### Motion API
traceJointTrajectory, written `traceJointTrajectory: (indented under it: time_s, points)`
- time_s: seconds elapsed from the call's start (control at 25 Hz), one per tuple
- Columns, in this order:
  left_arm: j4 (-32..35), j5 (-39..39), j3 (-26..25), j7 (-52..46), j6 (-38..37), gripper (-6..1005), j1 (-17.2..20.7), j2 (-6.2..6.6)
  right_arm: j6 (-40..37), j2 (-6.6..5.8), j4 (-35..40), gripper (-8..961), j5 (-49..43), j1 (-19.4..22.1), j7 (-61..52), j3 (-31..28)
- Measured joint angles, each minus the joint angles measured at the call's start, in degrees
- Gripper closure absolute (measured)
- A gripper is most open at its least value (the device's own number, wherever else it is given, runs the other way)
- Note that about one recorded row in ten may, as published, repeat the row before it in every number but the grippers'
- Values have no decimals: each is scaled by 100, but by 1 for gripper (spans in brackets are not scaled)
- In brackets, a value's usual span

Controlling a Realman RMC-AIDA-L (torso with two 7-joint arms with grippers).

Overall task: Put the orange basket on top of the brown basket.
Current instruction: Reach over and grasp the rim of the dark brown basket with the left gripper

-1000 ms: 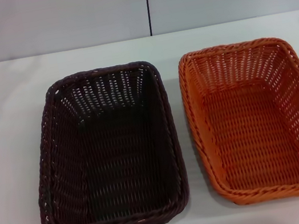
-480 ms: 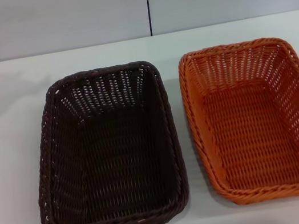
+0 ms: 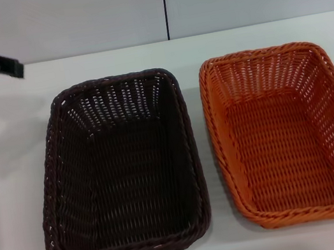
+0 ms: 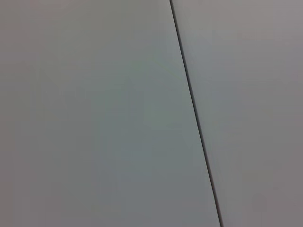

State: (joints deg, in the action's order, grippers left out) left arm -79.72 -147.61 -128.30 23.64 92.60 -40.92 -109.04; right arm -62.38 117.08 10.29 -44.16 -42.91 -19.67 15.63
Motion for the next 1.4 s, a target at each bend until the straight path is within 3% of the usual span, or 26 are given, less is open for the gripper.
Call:
traceJointTrajectory:
  time_s: [0.2,0.4,0.48,1.04,1.4]
  points:
    - [-123,-84,-164,-28,16,150,159,-347,48,-83,29,384,-25,-71,15,9]
    - [-31,-98,-205,-191,3,150,328,-497,61,-87,70,384,-32,-95,23,24]
    - [84,-109,-272,-257,-45,150,432,-615,100,-88,70,384,-34,-96,26,31]
    - [255,-129,-262,-563,-80,156,706,-858,136,-106,92,385,-40,-195,46,76]
    - [536,-128,75,-567,-186,184,742,-868,189,-123,92,385,-41,-236,51,240]
